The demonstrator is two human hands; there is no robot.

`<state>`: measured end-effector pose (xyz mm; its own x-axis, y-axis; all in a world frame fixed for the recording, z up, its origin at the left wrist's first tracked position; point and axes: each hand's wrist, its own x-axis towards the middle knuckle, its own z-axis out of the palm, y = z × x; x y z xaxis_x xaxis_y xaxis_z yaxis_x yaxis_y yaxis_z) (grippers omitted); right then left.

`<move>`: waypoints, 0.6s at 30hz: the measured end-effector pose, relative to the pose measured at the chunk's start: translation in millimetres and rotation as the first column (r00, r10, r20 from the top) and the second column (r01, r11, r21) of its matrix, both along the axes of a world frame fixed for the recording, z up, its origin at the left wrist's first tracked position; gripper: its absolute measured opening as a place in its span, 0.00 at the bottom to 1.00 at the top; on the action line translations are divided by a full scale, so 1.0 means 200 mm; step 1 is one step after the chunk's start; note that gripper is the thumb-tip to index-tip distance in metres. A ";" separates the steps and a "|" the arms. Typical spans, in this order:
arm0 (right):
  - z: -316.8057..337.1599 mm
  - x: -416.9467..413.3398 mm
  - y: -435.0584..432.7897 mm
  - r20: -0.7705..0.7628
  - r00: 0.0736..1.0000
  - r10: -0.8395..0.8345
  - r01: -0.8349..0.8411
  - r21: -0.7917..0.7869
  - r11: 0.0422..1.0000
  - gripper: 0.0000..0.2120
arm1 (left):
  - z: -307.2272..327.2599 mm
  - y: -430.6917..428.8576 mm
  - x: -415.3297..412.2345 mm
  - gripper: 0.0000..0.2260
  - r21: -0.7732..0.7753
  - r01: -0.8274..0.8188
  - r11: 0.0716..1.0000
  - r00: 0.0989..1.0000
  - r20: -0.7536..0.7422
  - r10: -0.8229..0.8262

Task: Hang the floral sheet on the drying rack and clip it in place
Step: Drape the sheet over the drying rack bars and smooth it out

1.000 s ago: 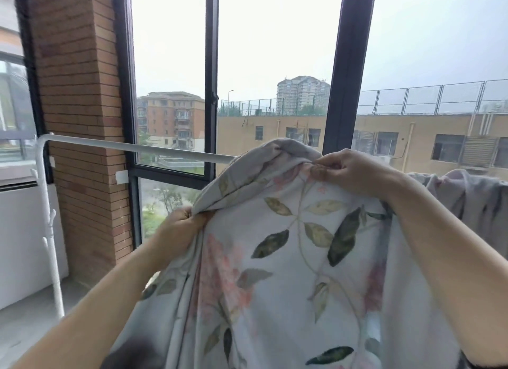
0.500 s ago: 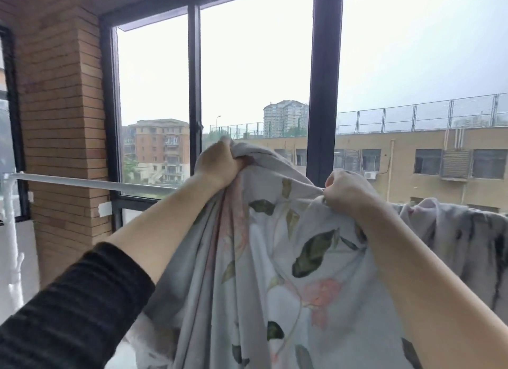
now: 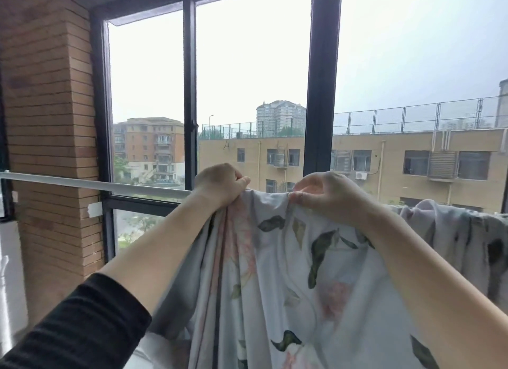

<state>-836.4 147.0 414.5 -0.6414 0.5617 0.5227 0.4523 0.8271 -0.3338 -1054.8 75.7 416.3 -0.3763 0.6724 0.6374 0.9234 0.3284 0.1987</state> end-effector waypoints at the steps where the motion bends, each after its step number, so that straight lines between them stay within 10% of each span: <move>1: 0.00 -0.02 -0.02 -0.003 1.000 0.016 -0.016 0.060 0.998 0.18 | 0.00 0.00 0.01 0.17 0.009 -0.005 1.000 1.000 -0.019 0.005; 18: -0.03 -0.23 -0.07 0.250 0.968 0.032 -0.065 0.125 0.990 0.17 | -0.12 -0.06 0.04 0.22 0.253 0.105 0.962 0.992 -0.099 -0.082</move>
